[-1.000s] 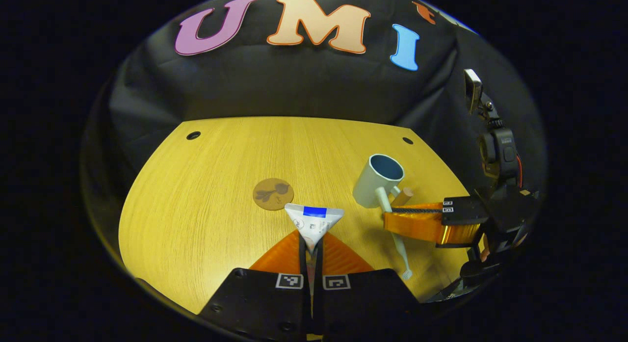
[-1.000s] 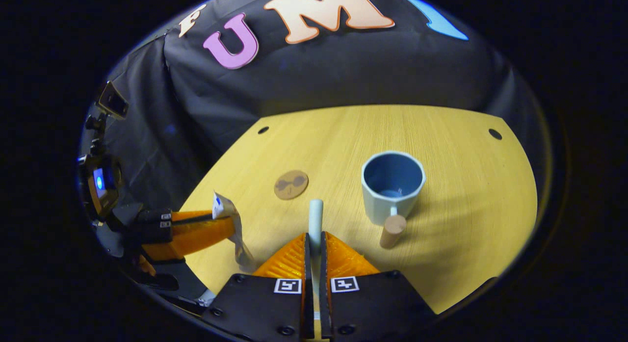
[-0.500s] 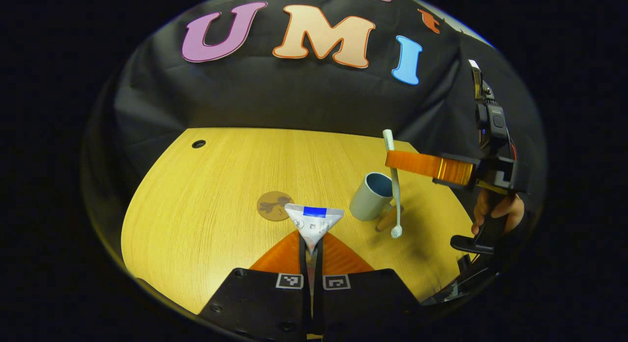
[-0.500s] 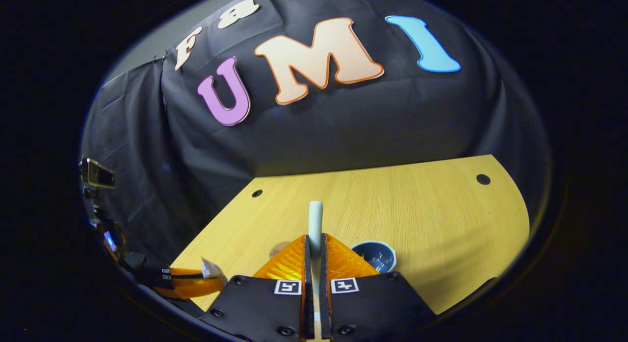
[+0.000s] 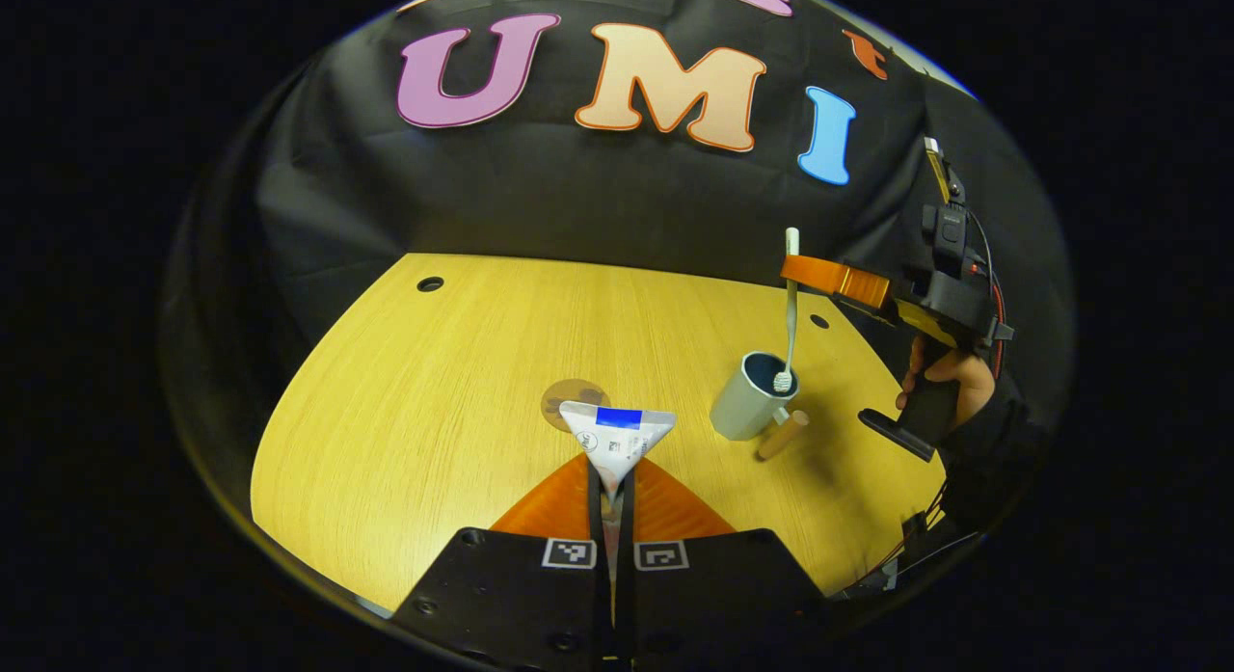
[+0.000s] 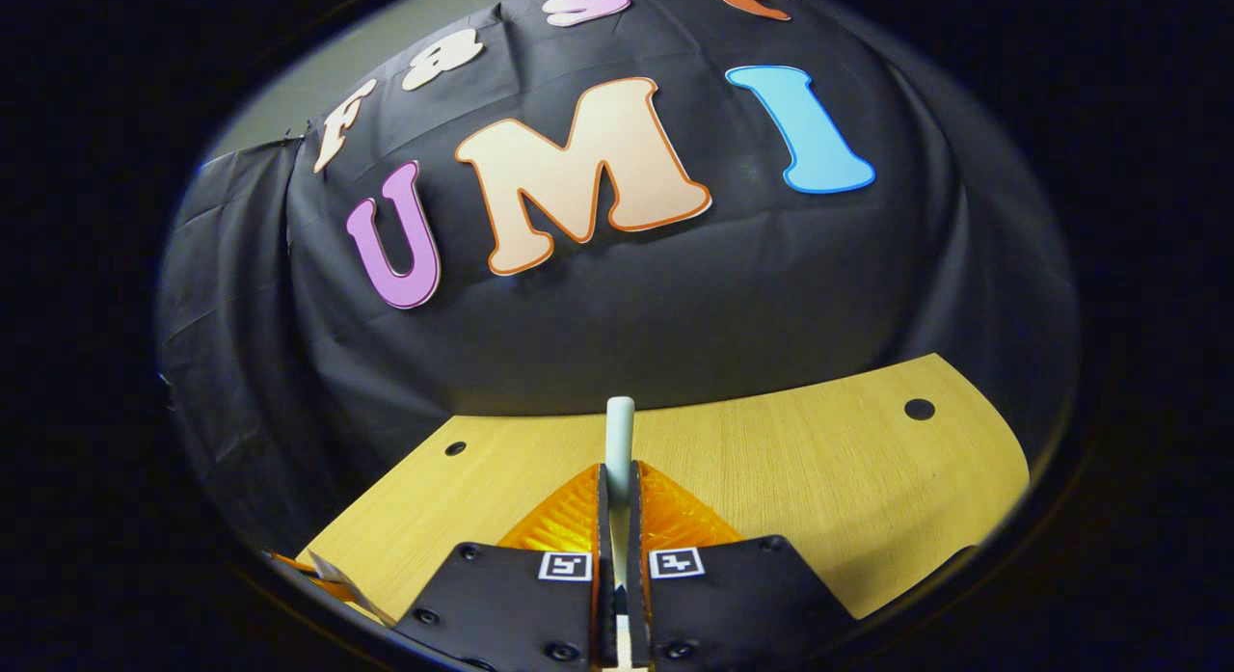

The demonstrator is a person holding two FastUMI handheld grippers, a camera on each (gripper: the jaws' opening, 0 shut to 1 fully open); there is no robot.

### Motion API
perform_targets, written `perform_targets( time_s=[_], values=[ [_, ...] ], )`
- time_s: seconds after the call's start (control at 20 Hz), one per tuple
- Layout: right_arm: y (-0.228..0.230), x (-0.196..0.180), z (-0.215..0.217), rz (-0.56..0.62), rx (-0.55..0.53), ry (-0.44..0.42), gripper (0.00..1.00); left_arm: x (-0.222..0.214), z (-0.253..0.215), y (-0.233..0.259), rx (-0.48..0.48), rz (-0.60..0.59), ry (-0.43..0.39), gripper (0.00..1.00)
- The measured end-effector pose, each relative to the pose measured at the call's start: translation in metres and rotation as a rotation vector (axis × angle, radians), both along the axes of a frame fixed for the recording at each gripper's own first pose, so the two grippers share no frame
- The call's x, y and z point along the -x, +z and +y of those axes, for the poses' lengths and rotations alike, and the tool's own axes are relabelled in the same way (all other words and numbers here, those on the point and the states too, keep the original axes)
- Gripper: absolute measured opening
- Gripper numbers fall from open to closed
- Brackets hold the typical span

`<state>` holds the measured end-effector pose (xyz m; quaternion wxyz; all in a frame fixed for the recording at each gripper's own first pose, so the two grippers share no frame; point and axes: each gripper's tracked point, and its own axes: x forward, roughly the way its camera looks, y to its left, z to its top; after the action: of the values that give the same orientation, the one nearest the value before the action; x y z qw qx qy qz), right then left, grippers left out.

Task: Put the toothbrush and toothpaste on the desktop into the cup, then pick up the cup and place it on the coaster on the desktop.

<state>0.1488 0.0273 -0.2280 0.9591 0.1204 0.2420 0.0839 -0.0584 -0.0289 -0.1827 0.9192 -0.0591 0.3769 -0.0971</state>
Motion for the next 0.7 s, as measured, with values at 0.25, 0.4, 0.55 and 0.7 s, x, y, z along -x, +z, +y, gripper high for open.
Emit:
perform_targets(
  time_s=[0.25, 0.4, 0.55, 0.7],
  values=[
    [-0.012, 0.001, -0.004, 0.018, 0.038, 0.009, 0.11, -0.003, 0.006, 0.008, -0.002, -0.007, 0.023, 0.0],
    [-0.013, 0.006, -0.006, 0.022, 0.064, 0.021, 0.15, -0.011, 0.0, 0.011, -0.001, -0.017, 0.003, 0.0],
    [-0.014, 0.015, -0.01, 0.03, 0.062, 0.032, 0.35, -0.023, -0.012, 0.014, 0.011, -0.026, -0.028, 0.0],
    [-0.012, 0.028, -0.024, 0.029, 0.075, 0.014, 1.0, -0.039, -0.026, 0.017, 0.016, -0.045, -0.061, 0.0]
  ],
)
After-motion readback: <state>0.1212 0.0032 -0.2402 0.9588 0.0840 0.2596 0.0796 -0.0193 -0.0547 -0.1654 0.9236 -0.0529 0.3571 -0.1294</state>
